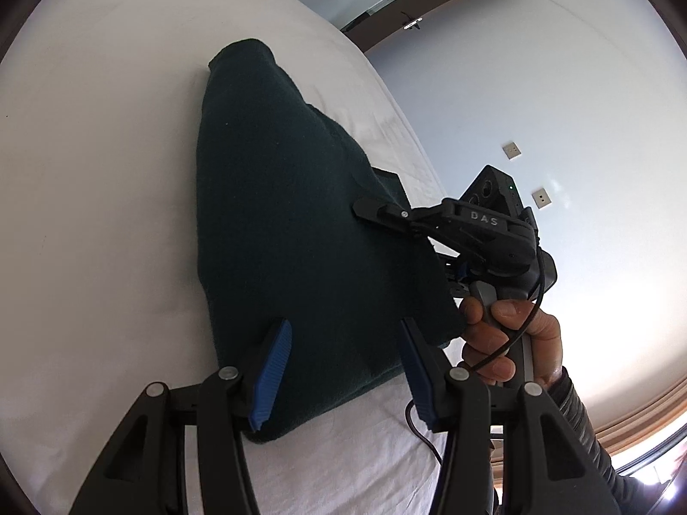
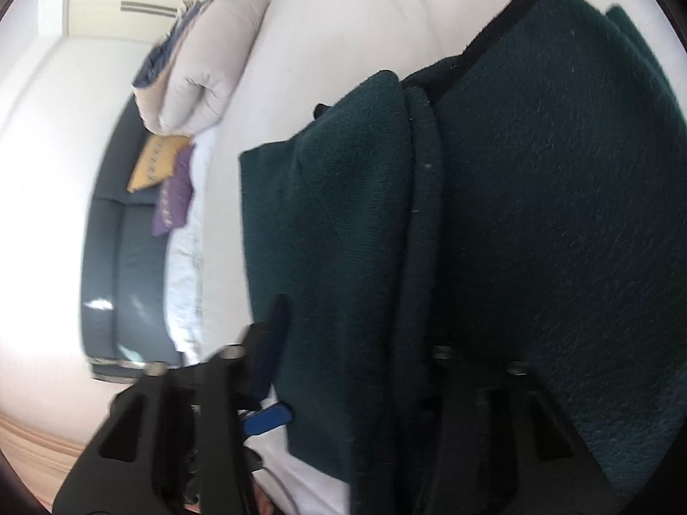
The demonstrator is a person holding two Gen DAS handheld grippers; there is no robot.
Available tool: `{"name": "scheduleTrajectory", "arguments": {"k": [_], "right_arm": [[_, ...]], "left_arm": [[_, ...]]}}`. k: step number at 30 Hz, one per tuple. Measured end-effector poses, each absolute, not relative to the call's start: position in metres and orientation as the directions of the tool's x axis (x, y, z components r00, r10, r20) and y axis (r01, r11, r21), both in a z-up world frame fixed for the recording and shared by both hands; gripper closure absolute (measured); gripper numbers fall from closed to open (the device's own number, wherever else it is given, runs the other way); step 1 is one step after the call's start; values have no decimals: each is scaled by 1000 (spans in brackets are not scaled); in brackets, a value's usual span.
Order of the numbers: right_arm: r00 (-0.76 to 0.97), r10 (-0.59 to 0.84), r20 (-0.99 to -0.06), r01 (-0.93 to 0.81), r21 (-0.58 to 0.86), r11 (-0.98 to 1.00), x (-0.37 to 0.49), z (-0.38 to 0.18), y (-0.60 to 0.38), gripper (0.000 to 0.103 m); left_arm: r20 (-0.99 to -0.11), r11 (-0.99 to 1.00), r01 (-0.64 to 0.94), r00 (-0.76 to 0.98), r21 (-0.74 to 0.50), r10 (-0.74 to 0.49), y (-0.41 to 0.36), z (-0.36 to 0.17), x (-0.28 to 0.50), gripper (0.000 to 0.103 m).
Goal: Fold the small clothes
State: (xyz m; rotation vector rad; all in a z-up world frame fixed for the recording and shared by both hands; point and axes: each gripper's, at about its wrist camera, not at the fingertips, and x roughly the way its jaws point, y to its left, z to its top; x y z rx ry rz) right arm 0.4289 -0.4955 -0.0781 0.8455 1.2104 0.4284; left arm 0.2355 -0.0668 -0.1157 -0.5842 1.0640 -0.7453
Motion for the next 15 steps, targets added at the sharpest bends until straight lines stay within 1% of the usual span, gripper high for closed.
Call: {"name": "scheduleTrajectory", "arguments": {"k": [1, 4, 10, 12, 15], "right_arm": [[325, 671, -667, 136, 735, 665, 430, -77, -495, 88], [352, 616, -705, 92, 681, 726, 426, -68, -497, 90], [431, 579, -692, -4, 641, 768, 410, -30, -507, 91], [446, 571, -690, 5, 639, 769, 412, -29, -515, 91], [458, 545, -702, 67, 638, 767, 405, -42, -543, 91]], "left_arm": [[-555, 622, 255, 289, -740, -780, -67, -116, 236, 50], [-556, 621, 254, 285, -742, -780, -71, -111, 240, 50], [-550, 613, 248, 281, -750, -786, -76, -102, 239, 50], [-553, 614, 257, 275, -746, -787, -78, -105, 251, 50], [-561, 619, 266, 265, -739, -784, -86, -101, 250, 50]]}}
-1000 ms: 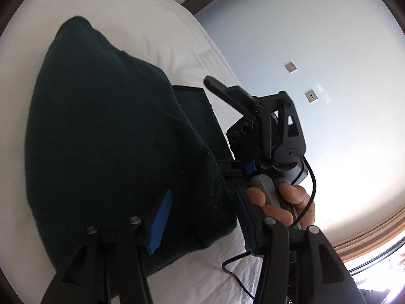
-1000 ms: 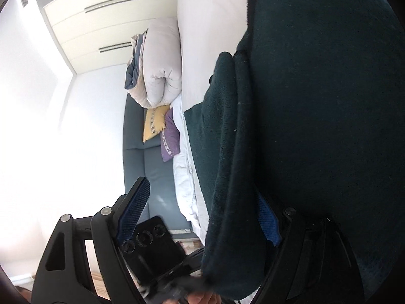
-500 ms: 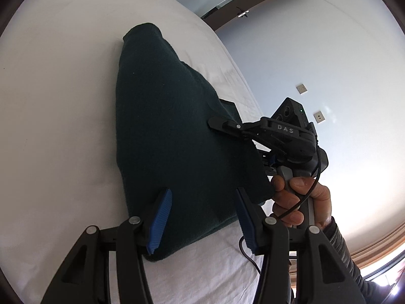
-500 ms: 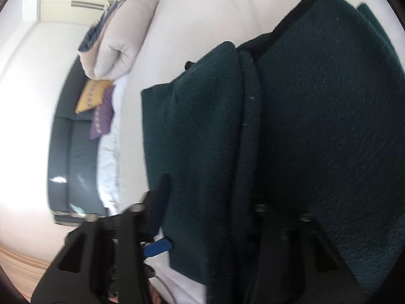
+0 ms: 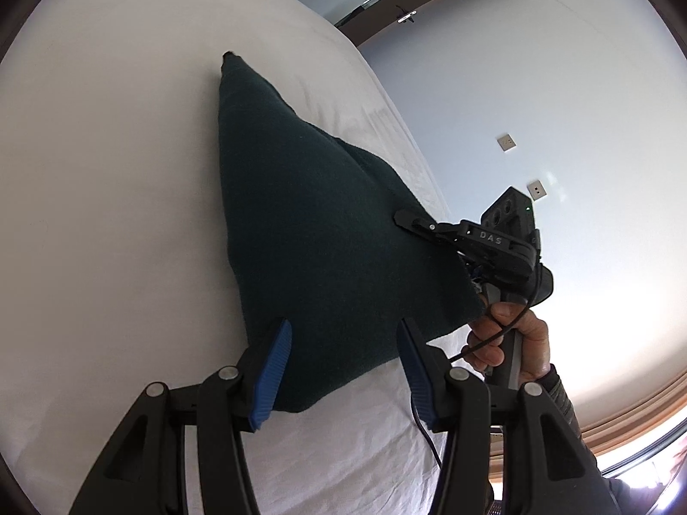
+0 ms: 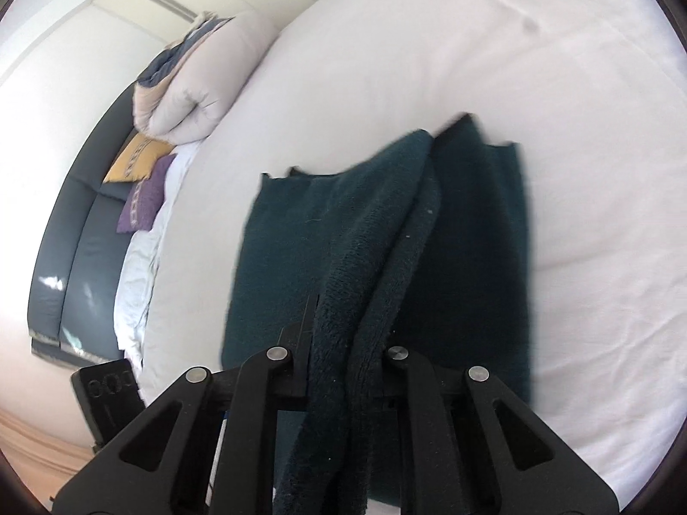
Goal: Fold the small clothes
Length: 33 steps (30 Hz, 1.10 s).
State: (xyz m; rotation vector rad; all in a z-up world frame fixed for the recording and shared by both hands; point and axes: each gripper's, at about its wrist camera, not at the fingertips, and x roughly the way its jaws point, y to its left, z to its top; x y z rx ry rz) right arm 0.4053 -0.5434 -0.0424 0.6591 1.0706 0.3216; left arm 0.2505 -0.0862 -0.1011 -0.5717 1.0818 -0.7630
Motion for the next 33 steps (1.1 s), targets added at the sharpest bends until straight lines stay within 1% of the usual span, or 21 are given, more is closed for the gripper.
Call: {"name": "scheduleTrajectory", "arguments": {"k": [3, 7, 11, 15, 20, 24, 26, 27, 29, 31, 33], "right_arm": [[479, 537, -695, 141, 664, 734, 392, -61, -582, 91], [498, 571, -653, 151, 714, 684, 384, -94, -602, 91], [524, 537, -661, 145, 691, 708, 383, -91, -599, 91], [529, 533, -660, 144, 689, 711, 374, -91, -611, 91], [525, 589, -614, 165, 752, 638, 380, -109, -627, 92], [516, 585, -626, 159, 740, 653, 391, -111, -630, 92], [508, 605, -613, 158, 757, 635, 392, -112, -633, 91], [506, 614, -606, 159, 765, 624, 389, -110, -634, 88], [507, 619, -600, 170, 773, 611, 382, -108, -637, 86], [528, 586, -615, 174, 753, 634, 369, -99, -643, 82], [539, 554, -634, 179, 729, 660, 357, -89, -645, 81]], "left_arm": [[-575, 628, 265, 253, -732, -778, -94, -105, 250, 50], [-591, 639, 259, 243, -724, -769, -99, -109, 260, 50], [-599, 650, 277, 251, -708, -760, -98, -104, 270, 50], [-608, 660, 279, 257, -698, -751, -99, -101, 273, 50], [-619, 670, 294, 256, -682, -742, -97, -94, 266, 50], [-631, 680, 292, 256, -672, -733, -91, -92, 259, 49], [-632, 684, 297, 262, -666, -729, -84, -90, 254, 47], [-634, 688, 302, 267, -660, -726, -85, -89, 254, 46], [-640, 695, 312, 273, -647, -718, -86, -86, 254, 46], [-646, 702, 319, 277, -636, -711, -90, -85, 256, 46], [-655, 712, 329, 282, -620, -701, -95, -81, 261, 46]]}}
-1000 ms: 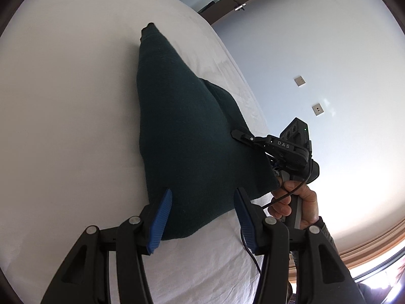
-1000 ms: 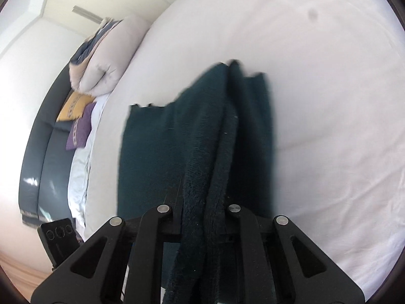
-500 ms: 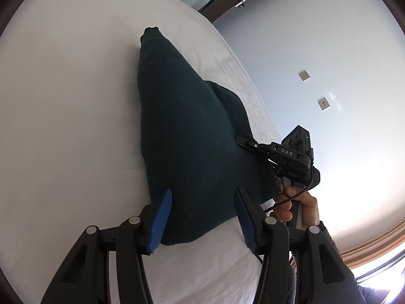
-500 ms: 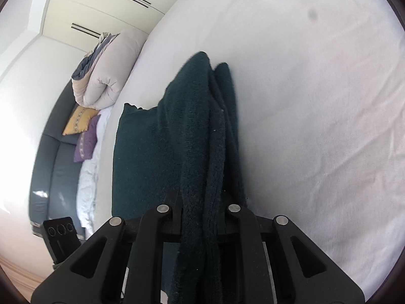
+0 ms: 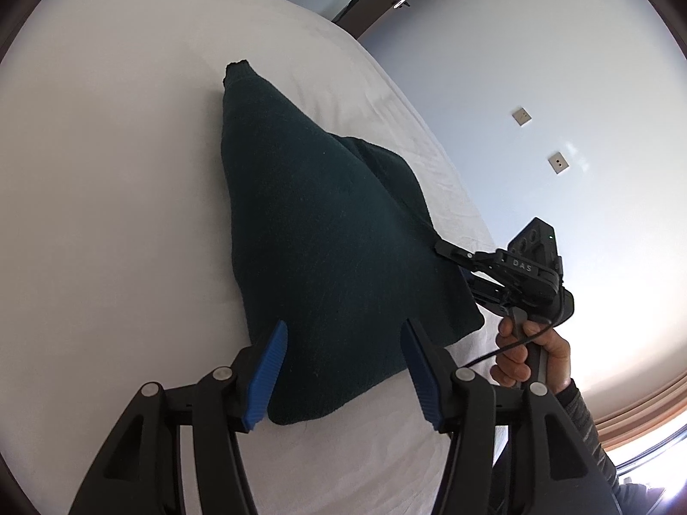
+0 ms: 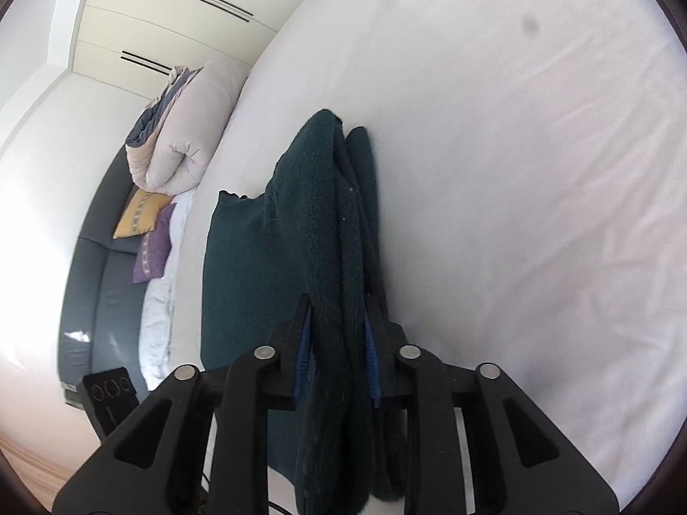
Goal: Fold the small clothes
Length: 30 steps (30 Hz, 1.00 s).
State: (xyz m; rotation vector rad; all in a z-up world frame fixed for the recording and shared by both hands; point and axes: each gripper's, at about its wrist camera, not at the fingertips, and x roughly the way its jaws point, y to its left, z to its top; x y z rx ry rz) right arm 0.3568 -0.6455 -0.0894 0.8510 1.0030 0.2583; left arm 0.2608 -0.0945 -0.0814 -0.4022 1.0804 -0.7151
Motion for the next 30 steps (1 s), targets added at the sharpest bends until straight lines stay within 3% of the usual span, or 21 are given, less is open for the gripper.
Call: {"name": "scheduleTrajectory", "arguments": {"k": [5, 8, 11, 13, 16, 25, 30], "right_arm": [[554, 530, -642, 131, 696, 706, 329, -62, -639, 81], [497, 464, -733, 111, 584, 804, 325, -66, -626, 82], [501, 467, -729, 147, 603, 784, 321, -79, -641, 88], [516, 464, -720, 180, 621, 763, 320, -86, -655, 88], [526, 518, -674, 195, 689, 698, 318, -101, -666, 88], [545, 529, -651, 178, 706, 686, 315, -105, -669, 87], [621, 394, -677, 258, 652, 713, 293, -70, -691, 84]], "left_arm": [[-674, 745, 398, 330, -536, -661, -114, -61, 278, 46], [-689, 772, 407, 362, -489, -628, -126, -56, 296, 46], [-712, 796, 441, 388, -414, -586, -146, -51, 311, 46], [-744, 818, 464, 399, -340, -536, -163, -53, 325, 52], [-832, 866, 439, 368, -239, -416, -183, -80, 349, 74], [-846, 886, 420, 384, -196, -369, -188, -100, 353, 75], [-851, 885, 429, 381, -182, -361, -190, -100, 356, 75]]}}
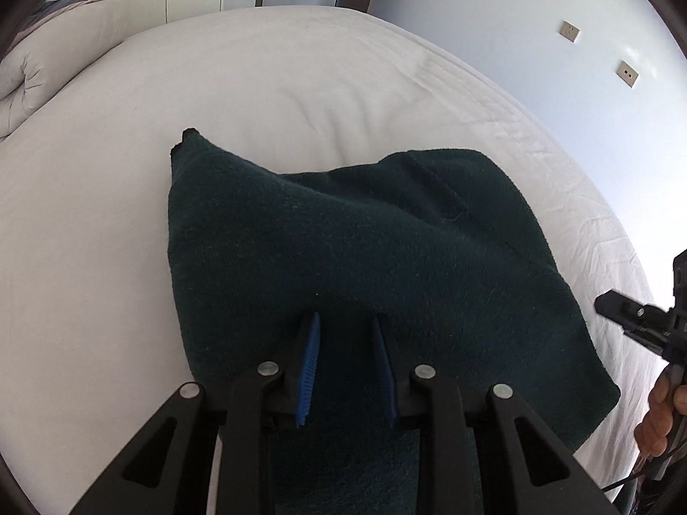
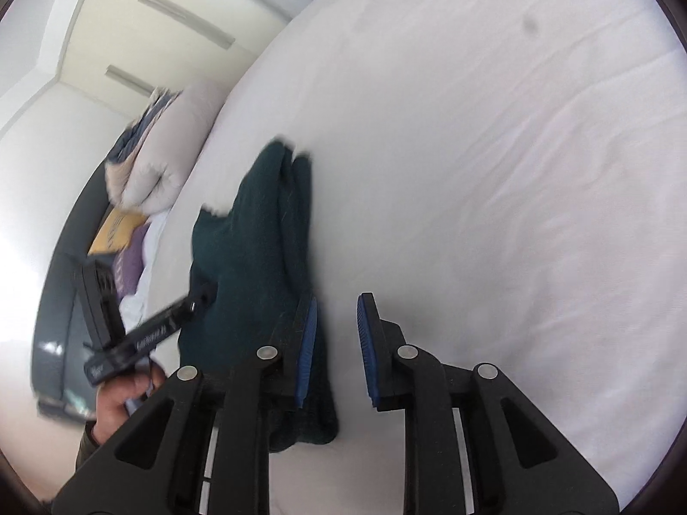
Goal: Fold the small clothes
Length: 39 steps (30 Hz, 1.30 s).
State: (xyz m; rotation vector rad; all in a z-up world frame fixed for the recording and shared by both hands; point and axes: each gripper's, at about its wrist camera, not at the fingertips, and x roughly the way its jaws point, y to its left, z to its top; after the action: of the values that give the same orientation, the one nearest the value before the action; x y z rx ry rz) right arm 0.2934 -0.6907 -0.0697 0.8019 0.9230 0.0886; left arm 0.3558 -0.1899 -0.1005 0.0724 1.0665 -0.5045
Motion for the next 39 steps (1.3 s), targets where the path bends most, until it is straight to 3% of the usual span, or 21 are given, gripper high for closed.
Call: {"name": "scheduleTrajectory", "arguments": {"k": [5, 12, 15, 22, 28, 29, 30, 32, 33, 34, 39], "right_arm": [[664, 429, -612, 125, 657, 743, 298, -28, -671, 84], [557, 462, -690, 4, 558, 830, 338, -37, -606, 84], [523, 428, -738, 29, 517, 856, 348, -57, -597, 84], [597, 496, -631, 6, 622, 783, 326, -82, -625, 88], [617, 440, -653, 68, 601, 796, 300, -68, -643, 85], [622, 419, -662, 84, 588, 804, 295, -65, -648, 85], [627, 395, -671, 96, 570, 816, 289, -60, -651, 80], [640, 332, -693, 132, 525, 841, 276, -49, -660, 54], [658, 320, -681, 145, 532, 834, 270, -44, -666, 36], [676, 317, -666, 151, 545, 824, 266, -40, -671, 33], [670, 380, -638, 122, 599, 791, 277, -28, -676, 33]], "left_arm": [[-852, 889, 426, 391, -168, -349, -193, -102, 355, 75], [-849, 888, 426, 393, -172, -353, -194, -102, 353, 75], [-845, 887, 425, 395, -179, -360, -194, -104, 352, 75], [-836, 883, 424, 395, -201, -380, -189, -108, 356, 76], [-780, 860, 408, 410, -307, -473, -168, -99, 349, 76], [-768, 854, 398, 410, -335, -492, -162, -96, 345, 73], [-750, 842, 386, 406, -377, -522, -153, -90, 341, 65], [-725, 836, 358, 425, -416, -543, -138, -80, 333, 45], [-716, 847, 334, 457, -413, -529, -129, -75, 329, 31], [-714, 864, 309, 487, -397, -502, -123, -70, 327, 21], [-740, 876, 223, 472, -426, -480, -98, -78, 335, 16]]}}
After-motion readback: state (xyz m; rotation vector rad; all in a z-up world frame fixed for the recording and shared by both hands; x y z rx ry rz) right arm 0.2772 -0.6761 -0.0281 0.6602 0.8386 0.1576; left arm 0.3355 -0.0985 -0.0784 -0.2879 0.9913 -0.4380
